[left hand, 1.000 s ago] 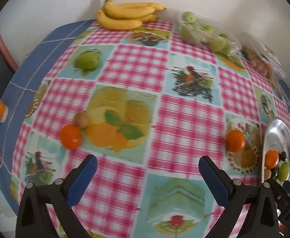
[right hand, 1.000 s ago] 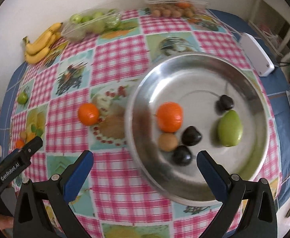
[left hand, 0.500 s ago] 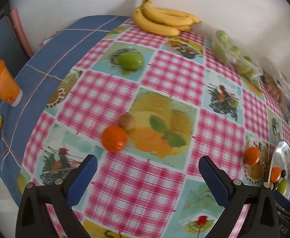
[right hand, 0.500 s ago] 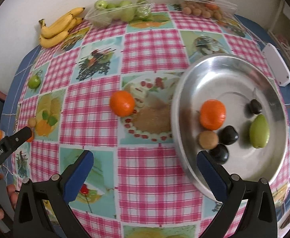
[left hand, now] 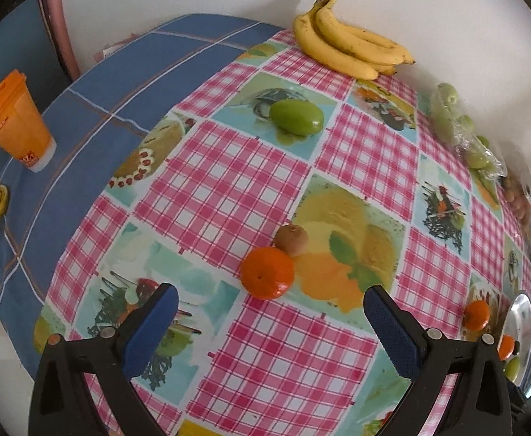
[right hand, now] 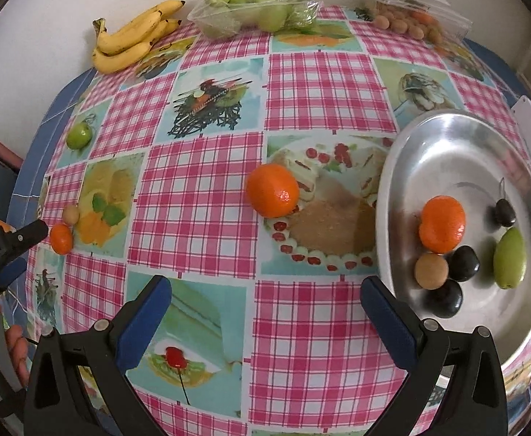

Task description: Organize fruits

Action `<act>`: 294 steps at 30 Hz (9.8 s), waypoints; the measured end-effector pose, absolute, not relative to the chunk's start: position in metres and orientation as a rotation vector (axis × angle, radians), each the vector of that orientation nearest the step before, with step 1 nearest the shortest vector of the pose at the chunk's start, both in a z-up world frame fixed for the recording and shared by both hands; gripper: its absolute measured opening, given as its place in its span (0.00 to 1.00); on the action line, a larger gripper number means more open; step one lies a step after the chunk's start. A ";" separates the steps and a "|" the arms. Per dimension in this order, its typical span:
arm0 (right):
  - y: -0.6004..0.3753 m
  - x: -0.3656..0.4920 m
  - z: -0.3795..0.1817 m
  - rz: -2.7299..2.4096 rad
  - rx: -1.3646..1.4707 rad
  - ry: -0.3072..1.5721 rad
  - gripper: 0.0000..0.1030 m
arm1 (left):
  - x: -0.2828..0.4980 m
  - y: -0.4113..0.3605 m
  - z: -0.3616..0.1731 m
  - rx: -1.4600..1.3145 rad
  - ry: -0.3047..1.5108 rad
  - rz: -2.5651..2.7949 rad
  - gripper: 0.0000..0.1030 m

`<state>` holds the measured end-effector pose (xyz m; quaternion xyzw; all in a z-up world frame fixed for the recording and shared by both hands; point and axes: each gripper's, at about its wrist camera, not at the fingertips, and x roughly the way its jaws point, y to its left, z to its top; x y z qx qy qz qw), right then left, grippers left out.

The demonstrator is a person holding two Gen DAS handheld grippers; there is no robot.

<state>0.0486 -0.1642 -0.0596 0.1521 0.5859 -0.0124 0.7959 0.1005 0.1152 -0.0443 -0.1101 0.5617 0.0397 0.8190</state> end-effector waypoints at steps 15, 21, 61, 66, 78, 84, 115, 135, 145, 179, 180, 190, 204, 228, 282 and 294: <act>-0.183 0.067 -0.058 -0.031 0.405 1.155 1.00 | 0.109 0.118 -0.066 -0.266 1.262 0.092 0.98; -0.181 0.077 -0.057 -0.053 0.368 1.126 0.97 | 0.112 0.121 -0.072 -0.285 1.279 0.072 0.81; -0.174 0.086 -0.064 -0.015 0.340 1.140 0.36 | 0.110 0.135 -0.062 -0.435 1.232 0.051 0.38; -0.177 0.079 -0.044 -0.007 0.353 1.092 0.36 | 0.108 0.137 -0.044 -0.434 1.180 0.035 0.38; -0.178 0.065 -0.016 -0.001 0.352 1.033 0.36 | 0.104 0.123 -0.013 -0.430 1.104 -0.001 0.38; -0.183 0.062 -0.024 -0.015 0.357 1.064 0.36 | 0.103 0.106 -0.016 -0.418 1.121 -0.018 0.38; -0.289 0.018 -0.025 -0.217 0.504 1.049 0.37 | 0.079 -0.054 -0.022 -0.162 1.174 -0.269 0.38; -0.320 0.008 -0.031 -0.264 0.547 1.043 0.37 | 0.058 -0.161 -0.003 0.065 1.069 -0.502 0.38; -0.339 0.011 -0.043 -0.302 0.595 1.037 0.37 | 0.062 -0.194 -0.012 0.115 1.061 -0.560 0.38; -0.359 0.018 -0.068 -0.349 0.672 1.068 0.37 | 0.071 -0.234 -0.044 0.180 1.112 -0.611 0.38; -0.358 0.018 -0.068 -0.348 0.673 1.070 0.37 | 0.071 -0.235 -0.044 0.182 1.113 -0.612 0.38; -0.361 0.020 -0.067 -0.338 0.679 1.068 0.38 | 0.071 -0.233 -0.043 0.176 1.117 -0.619 0.47; -0.362 0.010 -0.033 -0.343 0.635 1.006 0.38 | 0.082 -0.209 -0.026 0.113 1.122 -0.557 0.50; -0.360 -0.003 -0.036 -0.415 0.580 1.093 0.46 | 0.099 -0.147 -0.044 -0.007 1.223 -0.359 0.55; -0.326 -0.013 -0.019 -0.439 0.555 1.154 0.96 | 0.085 -0.103 -0.017 0.136 1.111 -0.265 1.00; -0.291 0.008 -0.015 -0.407 0.550 1.140 0.96 | 0.095 -0.066 -0.003 0.168 1.073 -0.252 1.00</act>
